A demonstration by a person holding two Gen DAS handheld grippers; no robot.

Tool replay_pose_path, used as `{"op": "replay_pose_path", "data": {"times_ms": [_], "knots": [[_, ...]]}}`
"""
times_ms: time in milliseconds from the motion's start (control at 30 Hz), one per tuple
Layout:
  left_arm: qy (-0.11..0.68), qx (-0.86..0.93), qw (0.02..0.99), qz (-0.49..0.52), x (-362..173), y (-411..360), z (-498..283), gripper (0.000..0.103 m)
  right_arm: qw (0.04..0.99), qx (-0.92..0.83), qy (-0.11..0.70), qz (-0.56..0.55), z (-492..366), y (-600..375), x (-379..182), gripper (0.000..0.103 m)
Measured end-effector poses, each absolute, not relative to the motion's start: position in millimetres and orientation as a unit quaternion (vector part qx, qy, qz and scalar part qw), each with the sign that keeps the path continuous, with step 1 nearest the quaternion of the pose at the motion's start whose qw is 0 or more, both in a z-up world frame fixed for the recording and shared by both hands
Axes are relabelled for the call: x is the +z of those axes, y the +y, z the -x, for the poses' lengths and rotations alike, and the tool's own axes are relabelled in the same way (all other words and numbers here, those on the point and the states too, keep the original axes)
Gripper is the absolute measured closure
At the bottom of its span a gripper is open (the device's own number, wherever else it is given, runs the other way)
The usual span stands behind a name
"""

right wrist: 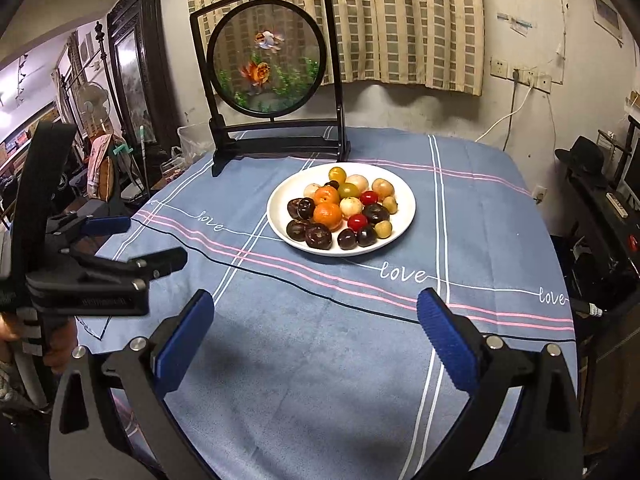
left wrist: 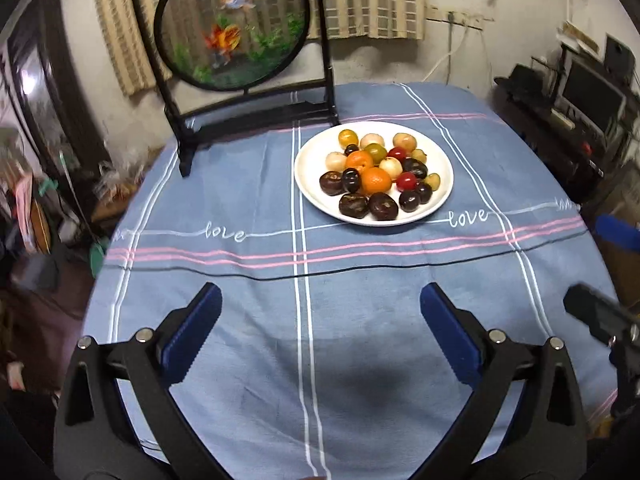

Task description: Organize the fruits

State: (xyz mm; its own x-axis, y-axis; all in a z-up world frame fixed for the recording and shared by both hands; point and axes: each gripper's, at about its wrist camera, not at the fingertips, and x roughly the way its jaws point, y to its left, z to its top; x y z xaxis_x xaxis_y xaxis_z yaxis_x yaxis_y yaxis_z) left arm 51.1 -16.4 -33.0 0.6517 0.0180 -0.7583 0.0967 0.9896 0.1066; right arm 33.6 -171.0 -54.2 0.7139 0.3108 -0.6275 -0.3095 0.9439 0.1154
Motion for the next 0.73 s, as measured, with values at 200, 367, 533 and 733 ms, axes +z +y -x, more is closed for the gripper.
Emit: {"op": "replay_pose_path", "data": {"times_ms": [200, 367, 533, 733], "knots": [[0.411, -0.082, 0.908, -0.010, -29.4, -13.1, -44.4, 0.002, 0.926, 0.164, 0.340, -0.005, -34.8, -172.0, -53.7, 0.001], [0.418, -0.074, 0.906, -0.002, -28.3, -10.4, -47.9, 0.002, 0.926, 0.160, 0.342, -0.009, -33.9, -172.3, -54.2, 0.001], [0.426, -0.070, 0.902, -0.005, -28.5, -10.5, -48.3, 0.002, 0.927, 0.156, 0.342, -0.012, -34.1, -173.0, -53.8, 0.001], [0.426, -0.064, 0.902, -0.011, -27.5, -11.0, -46.2, 0.002, 0.927, 0.155, 0.342, -0.009, -34.5, -172.3, -53.7, 0.001]]}}
